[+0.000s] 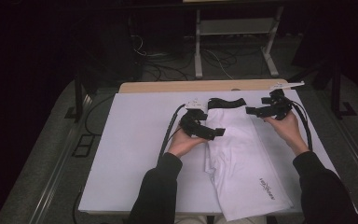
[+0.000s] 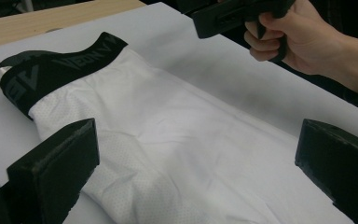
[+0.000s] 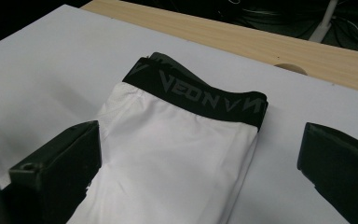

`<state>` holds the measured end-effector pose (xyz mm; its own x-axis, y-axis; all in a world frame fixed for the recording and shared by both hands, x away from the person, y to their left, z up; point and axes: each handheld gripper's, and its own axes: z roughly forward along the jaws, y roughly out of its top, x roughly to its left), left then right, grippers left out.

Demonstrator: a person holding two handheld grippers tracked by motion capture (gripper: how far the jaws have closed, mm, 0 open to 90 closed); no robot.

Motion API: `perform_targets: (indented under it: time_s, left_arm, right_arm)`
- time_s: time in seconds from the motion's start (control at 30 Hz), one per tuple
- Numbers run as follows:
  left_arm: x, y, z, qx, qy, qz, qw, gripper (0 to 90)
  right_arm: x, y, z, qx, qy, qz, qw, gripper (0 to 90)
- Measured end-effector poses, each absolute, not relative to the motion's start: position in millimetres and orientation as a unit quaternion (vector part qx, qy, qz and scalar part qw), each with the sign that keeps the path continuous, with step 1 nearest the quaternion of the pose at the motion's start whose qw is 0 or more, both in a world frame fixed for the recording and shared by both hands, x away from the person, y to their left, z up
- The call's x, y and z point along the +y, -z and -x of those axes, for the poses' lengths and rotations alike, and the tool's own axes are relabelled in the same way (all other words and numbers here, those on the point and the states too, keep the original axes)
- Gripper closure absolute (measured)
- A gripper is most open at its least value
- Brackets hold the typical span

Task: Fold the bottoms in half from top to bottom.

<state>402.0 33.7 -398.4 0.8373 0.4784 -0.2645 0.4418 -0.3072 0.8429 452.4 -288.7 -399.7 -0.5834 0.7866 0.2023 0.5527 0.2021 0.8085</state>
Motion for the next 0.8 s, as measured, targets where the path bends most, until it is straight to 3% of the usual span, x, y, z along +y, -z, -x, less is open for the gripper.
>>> perform_targets:
  time_s: [0.8]
  left_arm:
    - [42.0, 408.7, -440.9, 0.324, -0.015, -0.801, 0.503, 0.0]
  right_arm:
    - [-293.7, 406.3, -452.9, 0.767, -0.449, -0.444, 0.11, 0.0]
